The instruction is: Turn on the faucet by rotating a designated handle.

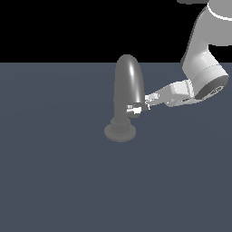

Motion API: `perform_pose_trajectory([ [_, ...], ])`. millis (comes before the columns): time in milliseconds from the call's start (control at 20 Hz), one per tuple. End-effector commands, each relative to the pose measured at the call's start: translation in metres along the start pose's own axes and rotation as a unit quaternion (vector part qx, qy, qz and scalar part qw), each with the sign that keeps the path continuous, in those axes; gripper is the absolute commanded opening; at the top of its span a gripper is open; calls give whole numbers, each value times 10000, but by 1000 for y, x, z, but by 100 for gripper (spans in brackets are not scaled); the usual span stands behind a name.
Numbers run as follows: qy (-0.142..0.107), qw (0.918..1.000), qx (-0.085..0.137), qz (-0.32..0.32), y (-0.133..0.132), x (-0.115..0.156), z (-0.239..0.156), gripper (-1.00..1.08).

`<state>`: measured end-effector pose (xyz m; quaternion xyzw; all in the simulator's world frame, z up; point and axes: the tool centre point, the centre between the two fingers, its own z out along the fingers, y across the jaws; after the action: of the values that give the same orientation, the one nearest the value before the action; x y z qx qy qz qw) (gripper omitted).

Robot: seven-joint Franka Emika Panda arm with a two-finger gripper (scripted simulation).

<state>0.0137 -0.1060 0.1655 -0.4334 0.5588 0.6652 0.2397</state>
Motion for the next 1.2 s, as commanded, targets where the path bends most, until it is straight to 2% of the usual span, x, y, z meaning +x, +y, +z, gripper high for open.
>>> perform_pose_trajectory([
  [0,-1,10000,0,1,3,9,0,-100],
  [400,-1,10000,0,1,12,40,0,-100],
  [450,-1,10000,0,1,12,40,0,-100],
  [500,62,9999,16,-160,11,19,0,-100],
  [1050,4,10000,1,-14,-14,86,0,-100],
  [1150,0,10000,0,-2,-16,92,0,-100],
])
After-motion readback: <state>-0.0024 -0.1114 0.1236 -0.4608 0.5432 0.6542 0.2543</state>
